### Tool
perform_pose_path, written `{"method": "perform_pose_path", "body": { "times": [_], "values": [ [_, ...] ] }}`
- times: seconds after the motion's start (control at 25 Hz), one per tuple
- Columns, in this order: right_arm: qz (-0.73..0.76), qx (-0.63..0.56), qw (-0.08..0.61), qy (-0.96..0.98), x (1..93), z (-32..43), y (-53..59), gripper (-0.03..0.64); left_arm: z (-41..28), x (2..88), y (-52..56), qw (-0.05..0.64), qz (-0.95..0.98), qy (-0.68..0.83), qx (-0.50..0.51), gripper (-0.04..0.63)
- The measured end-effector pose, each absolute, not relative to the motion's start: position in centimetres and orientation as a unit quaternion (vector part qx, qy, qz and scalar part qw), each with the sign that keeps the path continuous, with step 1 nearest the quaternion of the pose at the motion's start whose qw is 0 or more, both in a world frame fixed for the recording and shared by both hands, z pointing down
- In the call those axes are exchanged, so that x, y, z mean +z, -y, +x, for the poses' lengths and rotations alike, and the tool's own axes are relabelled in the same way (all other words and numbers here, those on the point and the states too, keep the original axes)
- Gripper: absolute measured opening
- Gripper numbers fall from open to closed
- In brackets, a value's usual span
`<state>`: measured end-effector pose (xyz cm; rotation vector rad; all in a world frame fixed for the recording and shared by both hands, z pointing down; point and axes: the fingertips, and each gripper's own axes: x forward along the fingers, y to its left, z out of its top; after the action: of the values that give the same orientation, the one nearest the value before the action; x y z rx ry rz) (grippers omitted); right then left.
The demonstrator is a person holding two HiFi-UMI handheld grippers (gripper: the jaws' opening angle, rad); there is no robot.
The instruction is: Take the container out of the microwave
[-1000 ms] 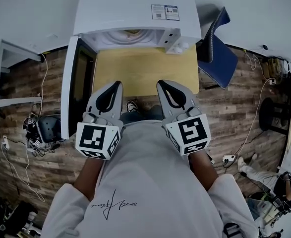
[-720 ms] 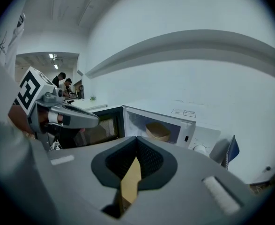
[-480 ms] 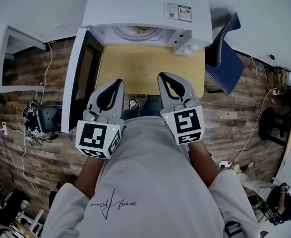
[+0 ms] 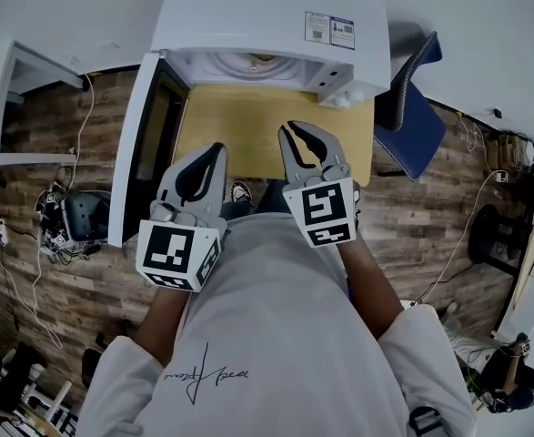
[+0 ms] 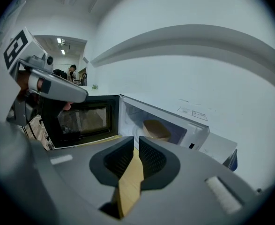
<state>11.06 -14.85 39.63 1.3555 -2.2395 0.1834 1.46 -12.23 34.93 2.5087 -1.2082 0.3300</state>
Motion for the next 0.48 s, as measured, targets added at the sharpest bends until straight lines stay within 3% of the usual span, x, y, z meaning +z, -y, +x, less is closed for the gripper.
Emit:
{"method": "perform_pose_path", "body": {
  "times": [0.48],
  "values": [
    [0.496, -0.010, 0.329, 0.804, 41.4, 10.8, 18.3, 0.063, 0.8, 35.3, 12.3, 0.177, 0.879, 0.429, 0.115, -0.006]
  ]
}}
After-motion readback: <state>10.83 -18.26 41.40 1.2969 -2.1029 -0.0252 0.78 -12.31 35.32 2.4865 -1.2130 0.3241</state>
